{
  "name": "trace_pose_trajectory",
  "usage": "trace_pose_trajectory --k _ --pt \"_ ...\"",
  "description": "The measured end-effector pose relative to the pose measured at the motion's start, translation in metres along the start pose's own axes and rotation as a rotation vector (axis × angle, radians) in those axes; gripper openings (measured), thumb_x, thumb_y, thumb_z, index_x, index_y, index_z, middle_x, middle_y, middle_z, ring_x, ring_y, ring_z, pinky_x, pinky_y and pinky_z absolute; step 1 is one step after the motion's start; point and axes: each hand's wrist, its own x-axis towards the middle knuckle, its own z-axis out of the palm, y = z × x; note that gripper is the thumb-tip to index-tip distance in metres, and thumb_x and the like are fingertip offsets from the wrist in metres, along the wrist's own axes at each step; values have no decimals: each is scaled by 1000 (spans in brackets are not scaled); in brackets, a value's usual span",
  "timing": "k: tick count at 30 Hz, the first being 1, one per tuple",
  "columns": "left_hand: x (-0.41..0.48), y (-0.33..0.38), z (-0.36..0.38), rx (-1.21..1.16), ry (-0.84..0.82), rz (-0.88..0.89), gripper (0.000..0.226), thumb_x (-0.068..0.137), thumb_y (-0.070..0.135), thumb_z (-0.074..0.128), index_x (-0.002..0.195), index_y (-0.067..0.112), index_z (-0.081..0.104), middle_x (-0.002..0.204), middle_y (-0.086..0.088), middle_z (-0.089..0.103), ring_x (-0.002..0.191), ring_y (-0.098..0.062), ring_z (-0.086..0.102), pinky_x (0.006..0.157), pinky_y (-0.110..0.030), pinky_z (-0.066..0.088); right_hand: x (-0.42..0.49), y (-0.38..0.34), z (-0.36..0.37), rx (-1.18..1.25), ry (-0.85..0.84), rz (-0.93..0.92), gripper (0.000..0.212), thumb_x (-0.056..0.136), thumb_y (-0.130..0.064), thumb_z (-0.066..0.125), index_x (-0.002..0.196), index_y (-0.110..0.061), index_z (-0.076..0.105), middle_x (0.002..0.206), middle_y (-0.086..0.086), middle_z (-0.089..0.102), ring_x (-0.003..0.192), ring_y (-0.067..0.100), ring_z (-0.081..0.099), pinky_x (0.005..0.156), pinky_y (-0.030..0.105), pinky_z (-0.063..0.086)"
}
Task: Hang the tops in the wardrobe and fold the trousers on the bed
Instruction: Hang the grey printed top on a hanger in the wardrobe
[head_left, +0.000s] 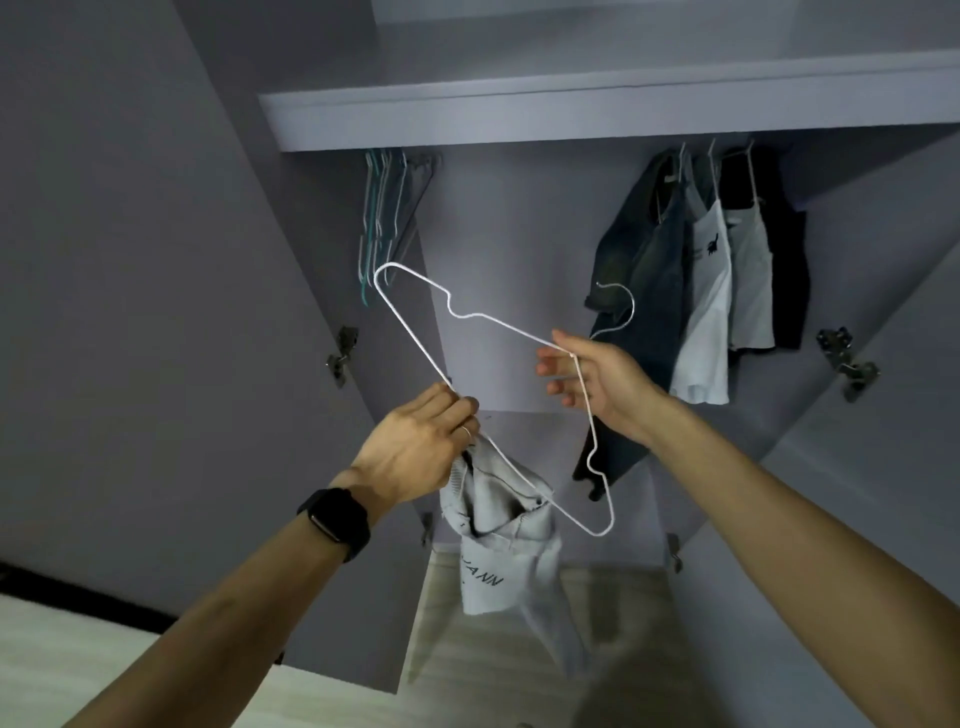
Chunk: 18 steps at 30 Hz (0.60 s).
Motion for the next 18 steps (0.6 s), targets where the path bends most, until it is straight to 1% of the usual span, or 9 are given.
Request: trace_pose_trajectory --k 2,4,5,7,10,13,15,16,18 --pt "0 -3 0 0 -36 -55 13 80 4 65 88 11 74 114 -6 66 101 -28 63 104 -41 48 7 -16 8 59 56 45 36 93 -49 64 79 -15 68 56 -8 49 42 7 38 41 19 31" --pt "-1 -7 -3 2 -63 -128 6 81 12 67 82 14 73 145 -10 52 124 -31 55 112 -49 41 9 -22 15 75 194 25 38 96 -45 61 69 -20 54 49 -11 34 36 5 24 34 20 20" --pt "-1 -7 -5 6 -56 -163 6 83 15 67 80 15 71 156 -9 40 133 -31 47 113 -49 38 8 -22 18 86 273 -6 38 96 -42 61 67 -22 49 48 -11 34 35 5 23 33 20 18" --pt "2 -7 -9 6 0 -215 10 86 19 64 77 15 67 165 -7 22 139 -30 38 110 -44 35 4 -19 22 137 421 -73 37 93 -39 65 65 -23 45 46 -12 35 34 4 25 33 20 20" --pt "10 -6 -20 34 88 -235 13 89 20 58 77 15 62 166 -7 19 140 -31 39 105 -42 36 -3 -11 22 325 545 -118 34 87 -32 67 62 -23 46 48 -10 32 36 6 24 34 19 20" --pt "23 -10 -36 71 156 -357 9 89 20 60 81 14 60 151 -13 41 112 -33 52 83 -43 45 -9 -9 28 507 570 -164 21 90 -22 61 68 -20 58 49 -10 32 38 6 22 36 20 17" --pt "31 -16 -47 58 175 -515 12 91 23 58 84 13 59 114 -9 60 88 -34 57 68 -41 46 -13 -13 33 629 562 -181 18 91 -19 58 73 -19 61 49 -11 32 40 7 22 37 21 16" --pt "35 -20 -53 50 163 -590 15 95 25 55 85 14 57 97 -6 61 81 -34 58 65 -40 46 -15 -14 35 691 551 -190 20 92 -19 57 72 -19 58 50 -11 32 40 7 22 38 21 15" --pt "39 -29 -61 1 108 -687 18 101 29 49 87 18 51 84 -2 59 77 -34 59 65 -38 44 -20 -20 40 784 526 -214 25 94 -20 54 69 -20 53 49 -10 30 41 8 21 38 22 14"
